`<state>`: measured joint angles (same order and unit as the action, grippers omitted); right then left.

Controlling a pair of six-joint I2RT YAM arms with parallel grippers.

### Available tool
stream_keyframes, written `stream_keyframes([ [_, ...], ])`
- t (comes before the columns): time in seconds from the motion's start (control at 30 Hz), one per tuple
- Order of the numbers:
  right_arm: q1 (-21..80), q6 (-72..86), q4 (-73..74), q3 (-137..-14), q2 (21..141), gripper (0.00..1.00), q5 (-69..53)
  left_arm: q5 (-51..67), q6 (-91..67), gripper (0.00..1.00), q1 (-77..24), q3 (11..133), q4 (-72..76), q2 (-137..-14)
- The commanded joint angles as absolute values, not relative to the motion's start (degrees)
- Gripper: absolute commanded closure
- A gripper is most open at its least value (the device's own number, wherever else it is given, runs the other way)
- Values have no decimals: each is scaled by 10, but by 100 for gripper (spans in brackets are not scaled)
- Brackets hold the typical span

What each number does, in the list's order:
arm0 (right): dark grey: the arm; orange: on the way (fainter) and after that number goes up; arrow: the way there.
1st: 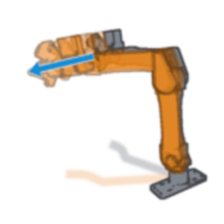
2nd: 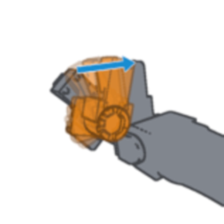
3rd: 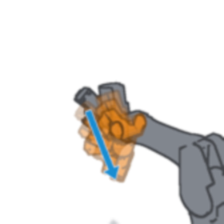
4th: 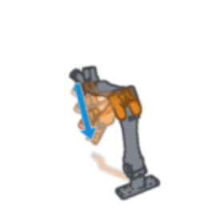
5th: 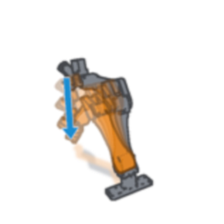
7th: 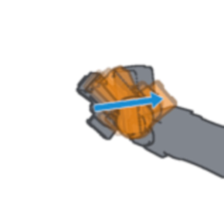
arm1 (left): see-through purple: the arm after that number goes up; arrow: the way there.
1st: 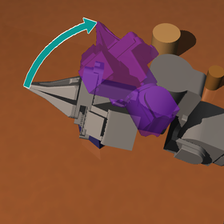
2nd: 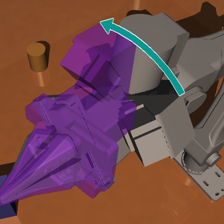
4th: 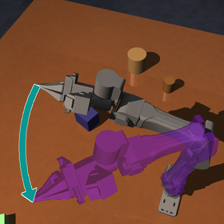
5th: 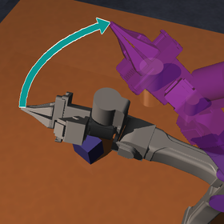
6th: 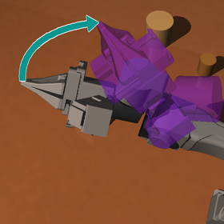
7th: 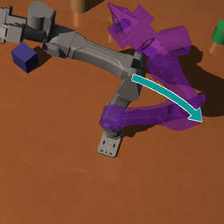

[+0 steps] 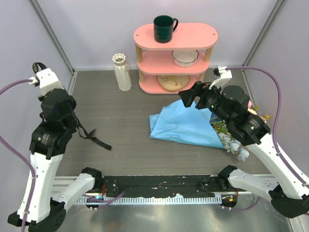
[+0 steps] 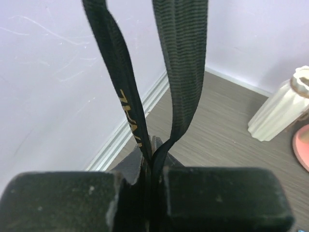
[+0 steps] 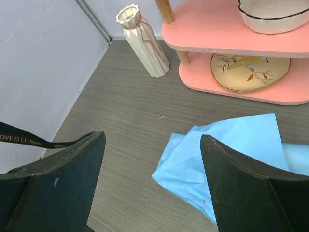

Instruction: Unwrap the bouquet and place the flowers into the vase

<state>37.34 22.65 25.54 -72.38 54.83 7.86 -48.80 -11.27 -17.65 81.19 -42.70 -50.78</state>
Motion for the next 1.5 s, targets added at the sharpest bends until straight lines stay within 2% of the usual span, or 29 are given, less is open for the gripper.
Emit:
stream_keyframes([
  [0.0,374,230,247,-723,539,14,70,-535,-103,100,-176,779,-418,-545],
  [0.2,374,241,231,-687,538,14,59,-553,-132,100,-149,681,-400,-545],
  [0.37,374,259,204,-649,537,14,27,-329,-268,100,-27,615,-441,-593],
  [0.5,374,259,221,-644,536,14,18,-213,-352,100,120,565,-431,-613],
  [0.73,374,261,212,-606,545,14,30,-345,-516,98,185,583,-543,-661],
  [0.83,374,266,214,-592,576,14,55,-333,-526,73,193,574,-545,-660],
  [0.87,374,258,216,-591,585,14,59,-329,-528,50,199,570,-541,-655],
  [0.93,374,248,235,-595,607,14,81,-321,-539,25,201,549,-524,-636],
  [0.97,368,242,241,-599,626,13,92,-316,-541,0,202,544,-513,-630],
  [1.07,330,228,243,-599,663,13,108,-270,-539,0,202,531,-493,-622],
  [1.23,197,245,180,-607,747,14,-39,-115,-492,0,198,531,-461,-611],
  [1.33,138,237,143,-636,816,13,-95,136,-454,0,190,486,-345,-588],
  [1.37,124,234,137,-660,837,13,-118,268,-456,0,172,455,-265,-572],
  [1.43,83,220,152,-699,906,13,-149,348,-475,0,138,427,-187,-557],
  [1.47,72,215,151,-722,926,13,-194,381,-480,0,81,413,-129,-548],
])
